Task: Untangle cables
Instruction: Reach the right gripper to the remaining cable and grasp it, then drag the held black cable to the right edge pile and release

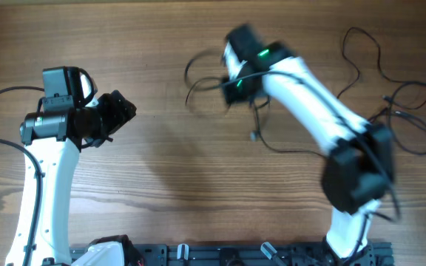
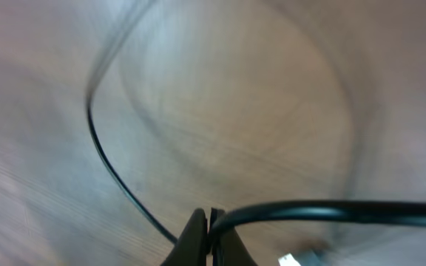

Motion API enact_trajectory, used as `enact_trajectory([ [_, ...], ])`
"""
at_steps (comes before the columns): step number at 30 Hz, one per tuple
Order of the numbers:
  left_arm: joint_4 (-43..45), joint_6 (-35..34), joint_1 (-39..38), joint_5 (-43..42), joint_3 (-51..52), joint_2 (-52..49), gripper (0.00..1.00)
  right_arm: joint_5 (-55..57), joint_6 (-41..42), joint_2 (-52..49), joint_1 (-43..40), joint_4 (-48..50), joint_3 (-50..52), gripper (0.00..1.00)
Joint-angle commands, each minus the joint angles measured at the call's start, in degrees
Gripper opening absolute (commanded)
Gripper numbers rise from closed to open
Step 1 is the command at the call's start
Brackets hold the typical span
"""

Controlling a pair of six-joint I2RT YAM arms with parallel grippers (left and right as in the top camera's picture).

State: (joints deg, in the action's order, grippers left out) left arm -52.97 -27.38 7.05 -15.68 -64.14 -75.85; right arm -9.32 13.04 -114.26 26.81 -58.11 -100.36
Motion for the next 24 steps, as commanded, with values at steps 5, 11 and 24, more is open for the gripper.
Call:
enact_trajectory([
  [5, -0.07, -0.55, 0.20, 0.11, -0.37, 0.09, 0.78, 30.80, -5.99, 24.59, -21.07, 3.82, -14.73, 0.04],
  [11, -0.09, -0.55, 0.20, 0.11, -0.37, 0.09, 0.78, 27.06, 0.79, 30.71, -41.22, 4.48, -14.69, 0.04],
  [24, -0.74, -0.55, 0.20, 0.11, -0.37, 0.09, 0.78, 22.43, 0.46, 10.99, -43.67, -12.22, -14.27, 0.04],
])
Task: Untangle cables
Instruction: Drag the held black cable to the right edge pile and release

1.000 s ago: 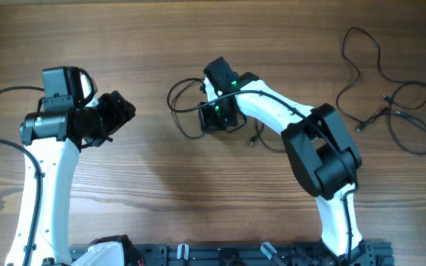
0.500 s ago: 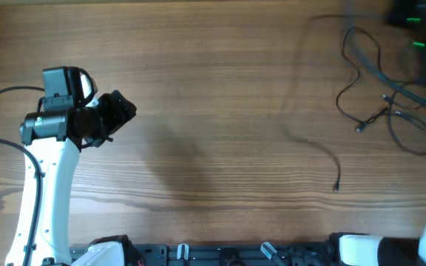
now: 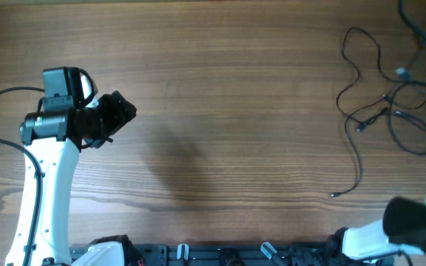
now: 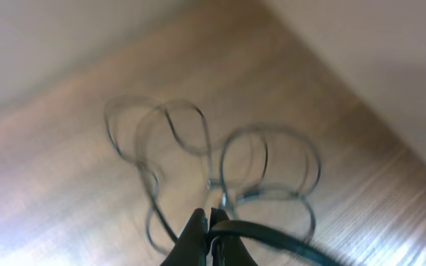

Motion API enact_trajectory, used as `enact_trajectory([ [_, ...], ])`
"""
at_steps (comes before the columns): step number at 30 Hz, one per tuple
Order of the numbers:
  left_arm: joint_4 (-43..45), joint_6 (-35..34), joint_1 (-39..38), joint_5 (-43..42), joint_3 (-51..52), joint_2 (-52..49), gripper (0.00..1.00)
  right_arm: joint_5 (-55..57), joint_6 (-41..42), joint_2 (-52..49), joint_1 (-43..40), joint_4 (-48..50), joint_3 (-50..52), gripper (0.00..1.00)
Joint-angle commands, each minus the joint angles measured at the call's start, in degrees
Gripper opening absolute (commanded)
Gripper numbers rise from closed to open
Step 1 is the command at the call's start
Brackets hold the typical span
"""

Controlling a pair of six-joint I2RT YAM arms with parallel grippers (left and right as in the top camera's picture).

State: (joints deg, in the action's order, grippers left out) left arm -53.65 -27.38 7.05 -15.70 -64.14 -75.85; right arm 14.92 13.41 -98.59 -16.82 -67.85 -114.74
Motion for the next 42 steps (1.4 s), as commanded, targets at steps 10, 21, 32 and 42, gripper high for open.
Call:
enact_trajectory([
  [10, -0.46, -0.50, 0.20, 0.15, -0.37, 0.09, 0.79, -18.47, -6.73, -8.07, -0.09, -20.61, 0.22, 1.00],
  [21, -1.31, -0.55, 0.20, 0.13, -0.37, 0.09, 0.79, -18.64, -4.42, 13.46, -0.09, -6.36, 32.22, 1.00],
  [32, -1.99, -0.52, 0.20, 0.13, -0.37, 0.09, 0.80, -11.06, 5.68, 15.30, -0.09, 31.36, 73.61, 0.98],
  [42, -2.80, -0.55, 0.20, 0.13, -0.37, 0.09, 0.80, -7.63, 6.12, 14.45, -0.09, 41.51, 83.03, 0.63],
])
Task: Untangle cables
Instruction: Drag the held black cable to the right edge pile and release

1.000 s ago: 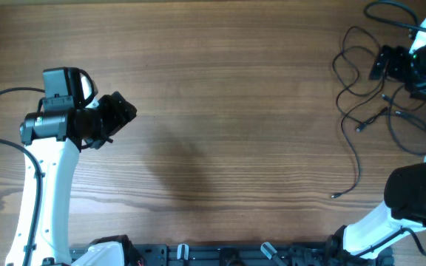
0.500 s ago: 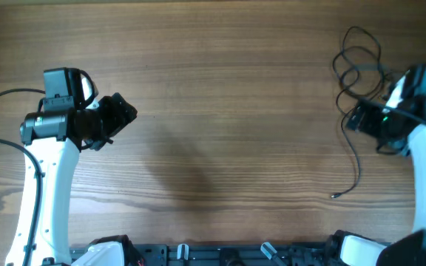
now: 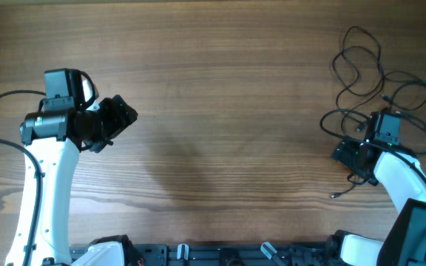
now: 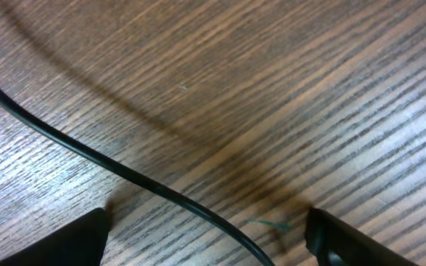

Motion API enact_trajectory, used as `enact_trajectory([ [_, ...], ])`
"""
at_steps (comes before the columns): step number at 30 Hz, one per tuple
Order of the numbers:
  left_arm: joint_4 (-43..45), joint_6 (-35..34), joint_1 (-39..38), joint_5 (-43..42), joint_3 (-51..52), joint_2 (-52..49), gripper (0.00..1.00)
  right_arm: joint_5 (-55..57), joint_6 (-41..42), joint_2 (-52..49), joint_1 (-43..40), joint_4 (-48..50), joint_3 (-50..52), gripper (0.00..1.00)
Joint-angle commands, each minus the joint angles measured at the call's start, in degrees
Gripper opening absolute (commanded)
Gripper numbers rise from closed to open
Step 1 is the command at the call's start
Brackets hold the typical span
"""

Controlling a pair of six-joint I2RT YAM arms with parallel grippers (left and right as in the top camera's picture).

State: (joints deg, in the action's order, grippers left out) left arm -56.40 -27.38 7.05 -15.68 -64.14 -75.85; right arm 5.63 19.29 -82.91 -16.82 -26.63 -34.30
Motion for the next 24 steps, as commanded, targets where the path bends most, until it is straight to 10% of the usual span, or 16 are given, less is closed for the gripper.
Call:
enact_trajectory([
  [1, -0.04, -0.55, 0.20, 0.11, -0.37, 0.09, 0.80, 1.66, 0.24, -1.20, -0.09, 0.35, 2.60, 0.40],
  [3, -0.04, -0.55, 0.20, 0.11, -0.37, 0.09, 0.80, 0.98, 0.22, -1.20, -0.09, 0.31, 2.49, 0.11],
  [5, -0.02, -0.55, 0.20, 0.11, -0.37, 0.09, 0.80, 0.04, 0.22, -1.20, -0.09, -0.46, 1.53, 0.06],
  [14, 0.00, -0.55, 0.20, 0.13, -0.37, 0.09, 0.80, -7.89, -8.55, 1.07, -0.09, -17.16, -28.04, 0.04],
  [24, -0.07, -0.55, 0.20, 0.11, -0.37, 0.11, 0.80, 5.51, -17.05, -2.45, -0.48, 5.31, -37.27, 0.04],
])
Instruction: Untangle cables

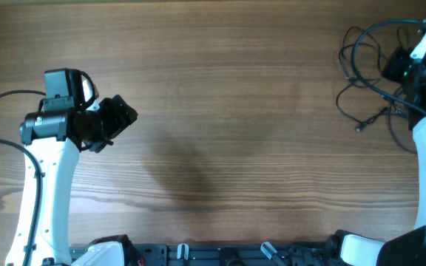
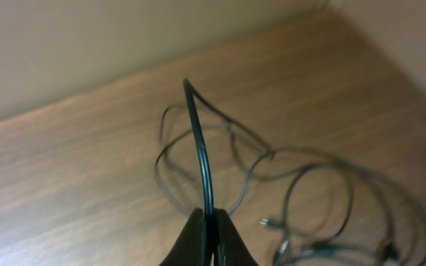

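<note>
A tangle of thin black cables [image 1: 367, 77] lies at the table's far right. My right gripper [image 1: 401, 68] is raised over it near the right edge, and in the right wrist view this gripper [image 2: 209, 216] is shut on one black cable [image 2: 202, 155]. That cable rises steeply from the jaws and bends over. Below it, loose loops [image 2: 302, 177] and a small plug [image 2: 266, 222] rest on the wood. My left gripper [image 1: 120, 117] hovers at the far left, away from every cable, with nothing in it.
The wooden table [image 1: 228, 111] spans the view. A black rail [image 1: 257, 255] runs along its near edge. The left arm's own cable loops at the far left. A plug end [image 1: 359, 129] of the tangle points toward the middle.
My right gripper was open, low on the wood with a cable lying between its fingers. Now it is shut on a black cable and raised at the far right corner. The left arm has not moved.
My right gripper held a cable over the far middle of the table, then over the tangle at the right. Then it stood open low on the table beside the tangle. Now it grips a cable again, lifted above the pile.
</note>
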Motion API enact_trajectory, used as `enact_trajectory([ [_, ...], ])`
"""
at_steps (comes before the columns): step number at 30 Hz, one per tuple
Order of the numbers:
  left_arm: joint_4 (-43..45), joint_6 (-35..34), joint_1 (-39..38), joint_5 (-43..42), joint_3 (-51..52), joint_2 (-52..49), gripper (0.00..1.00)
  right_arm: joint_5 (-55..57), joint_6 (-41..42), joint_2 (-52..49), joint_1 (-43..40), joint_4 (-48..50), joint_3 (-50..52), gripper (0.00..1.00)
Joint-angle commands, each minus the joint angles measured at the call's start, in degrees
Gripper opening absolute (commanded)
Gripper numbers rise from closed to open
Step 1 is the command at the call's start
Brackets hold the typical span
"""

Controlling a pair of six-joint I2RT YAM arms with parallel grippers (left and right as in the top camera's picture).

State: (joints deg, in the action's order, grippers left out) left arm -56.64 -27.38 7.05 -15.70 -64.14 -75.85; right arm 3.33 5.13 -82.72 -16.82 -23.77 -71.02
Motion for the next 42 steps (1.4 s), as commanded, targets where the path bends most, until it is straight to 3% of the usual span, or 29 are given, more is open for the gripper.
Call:
enact_trajectory([
  [1, 0.17, -0.55, 0.20, 0.13, -0.37, 0.09, 0.80, 8.39, -1.44, -3.72, -0.92, 2.86, -0.55, 0.04],
  [2, 0.17, -0.52, 0.20, 0.13, -0.37, 0.11, 0.80, 8.48, 1.97, -5.29, -1.81, 2.73, -0.55, 0.05],
  [3, 0.02, -0.55, 0.20, 0.15, -0.37, 0.09, 0.79, 8.48, 5.55, -7.02, -2.86, 1.81, -0.55, 0.15],
  [4, -0.20, -0.52, 0.20, 0.15, -0.37, 0.09, 0.80, 8.46, 8.59, -9.07, -4.09, 0.09, -0.55, 0.47],
  [5, -0.33, -0.52, 0.20, 0.15, -0.37, 0.11, 0.80, 8.39, 10.45, -10.56, -4.96, -1.46, -0.55, 0.68],
  [7, -0.46, -0.50, 0.20, 0.15, -0.37, 0.09, 0.80, 5.38, 11.76, -12.52, -5.88, -2.67, -0.55, 0.95],
  [8, -0.28, -0.50, 0.20, 0.17, -0.37, 0.11, 0.80, 1.97, 11.10, -13.31, -5.99, -2.75, -0.55, 1.00],
  [12, 1.05, -0.52, 0.20, 0.15, -0.37, 0.09, 0.80, -6.43, 9.44, -13.40, -5.97, -3.21, -0.55, 1.00],
  [17, 1.81, -0.52, 0.20, 0.13, -0.37, 0.09, 0.80, -26.73, 8.81, -13.40, -5.14, -4.04, -0.55, 1.00],
  [20, 5.44, -0.44, 0.20, -3.28, -0.37, 0.09, 0.81, -36.70, 3.52, -13.40, -1.51, -5.99, -0.55, 1.00],
  [23, 12.96, -0.04, -0.42, -10.05, -0.37, 0.09, 0.81, -36.83, -2.05, -13.40, 5.09, -9.29, -0.55, 0.99],
  [25, 18.49, 1.18, -3.04, -10.21, -0.37, 0.09, 0.80, -36.35, -6.08, -13.40, 10.36, -10.32, -0.55, 0.99],
  [27, 21.94, 5.70, -7.54, -7.15, -0.37, 0.00, 0.80, -31.34, -8.66, -13.40, 16.00, -11.45, -0.55, 1.00],
  [28, 21.99, 6.99, -10.45, -1.73, -0.37, -0.13, 0.80, -27.43, -8.57, -13.40, 18.34, -11.91, -0.55, 1.00],
  [30, 19.56, 9.20, -16.06, 10.14, -0.37, -1.22, 0.82, -19.76, -6.40, -13.40, 21.29, -13.68, -0.55, 1.00],
  [33, 13.38, 9.09, -19.87, 20.50, -0.37, -2.95, 0.84, -13.62, -1.90, -13.40, 21.84, -19.23, -0.55, 1.00],
  [34, 10.32, 8.22, -20.35, 22.67, -0.37, -3.41, 0.90, -12.94, -0.90, -13.40, 21.57, -22.36, -0.55, 1.00],
  [36, 3.87, 3.48, -20.00, 23.28, -0.37, -3.56, 1.00, -12.50, -0.24, -13.11, 21.11, -26.60, -0.55, 1.00],
  [38, -0.33, 0.09, -19.45, 23.23, -0.37, -3.43, 1.00, -10.88, 1.73, -12.37, 21.09, -29.55, -0.55, 1.00],
  [42, -5.60, 0.11, -19.37, 23.06, -0.37, -2.91, 1.00, -10.38, 4.00, -7.28, 21.09, -31.87, 1.03, 1.00],
])
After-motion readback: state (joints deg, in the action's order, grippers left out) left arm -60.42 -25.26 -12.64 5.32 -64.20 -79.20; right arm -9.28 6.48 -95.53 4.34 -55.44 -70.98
